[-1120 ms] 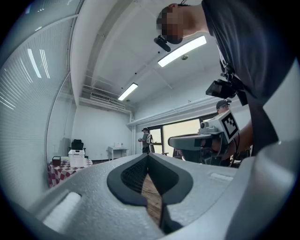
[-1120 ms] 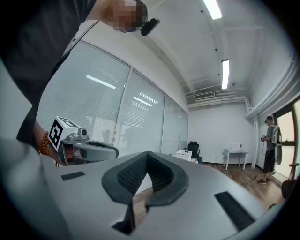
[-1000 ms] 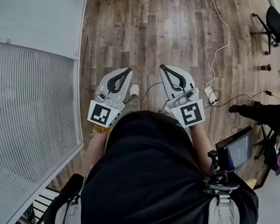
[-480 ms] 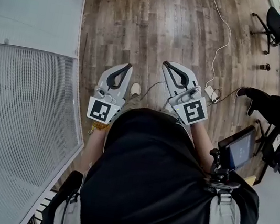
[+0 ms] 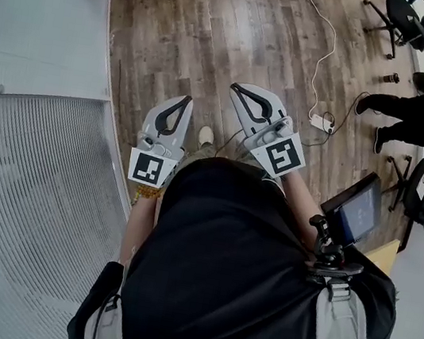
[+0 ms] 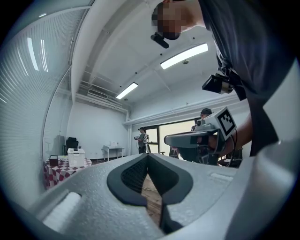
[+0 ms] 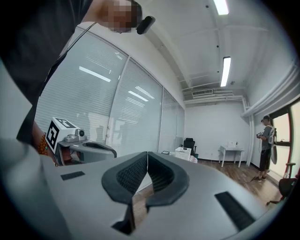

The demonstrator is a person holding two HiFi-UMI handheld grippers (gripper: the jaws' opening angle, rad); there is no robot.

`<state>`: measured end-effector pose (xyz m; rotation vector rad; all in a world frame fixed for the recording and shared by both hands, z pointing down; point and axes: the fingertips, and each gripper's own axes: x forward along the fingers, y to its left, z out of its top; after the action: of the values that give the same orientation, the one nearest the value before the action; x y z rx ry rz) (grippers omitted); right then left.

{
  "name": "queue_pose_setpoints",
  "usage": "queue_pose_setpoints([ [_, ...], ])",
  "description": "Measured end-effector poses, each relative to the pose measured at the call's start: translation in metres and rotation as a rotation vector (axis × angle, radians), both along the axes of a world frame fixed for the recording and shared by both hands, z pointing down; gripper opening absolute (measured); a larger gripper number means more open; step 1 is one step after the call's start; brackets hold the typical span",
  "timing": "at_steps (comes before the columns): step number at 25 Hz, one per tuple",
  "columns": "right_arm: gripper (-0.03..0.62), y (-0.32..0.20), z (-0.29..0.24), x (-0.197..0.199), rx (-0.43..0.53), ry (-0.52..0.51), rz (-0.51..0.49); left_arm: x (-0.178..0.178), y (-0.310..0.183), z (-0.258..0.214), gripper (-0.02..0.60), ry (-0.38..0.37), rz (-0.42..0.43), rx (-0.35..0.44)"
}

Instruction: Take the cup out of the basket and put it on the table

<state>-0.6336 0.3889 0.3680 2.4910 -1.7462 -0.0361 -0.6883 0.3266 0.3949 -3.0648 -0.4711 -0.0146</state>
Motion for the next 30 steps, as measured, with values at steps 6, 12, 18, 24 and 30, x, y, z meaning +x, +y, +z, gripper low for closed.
queue_pose_setpoints([
  [6,0.012,0.002,-0.003,0.002,-0.008,-0.012,0.046,0.004,-0.008,-0.003,0.006,-0.015,0.040,0.028],
  [12,0.012,0.013,0.008,0.013,0.012,-0.013,0.046,-0.001,0.000,-0.002,0.006,-0.001,-0.011,0.034],
  [18,0.012,-0.016,0.017,0.096,0.010,-0.005,-0.008,0.081,-0.025,0.003,0.006,-0.021,-0.067,0.039],
  [24,0.012,-0.010,0.030,0.155,-0.038,0.005,-0.058,0.142,-0.022,-0.001,0.006,0.004,-0.103,0.056],
  [30,0.012,0.010,0.021,0.269,-0.007,0.009,-0.075,0.259,0.004,-0.007,0.006,-0.016,-0.102,0.065],
])
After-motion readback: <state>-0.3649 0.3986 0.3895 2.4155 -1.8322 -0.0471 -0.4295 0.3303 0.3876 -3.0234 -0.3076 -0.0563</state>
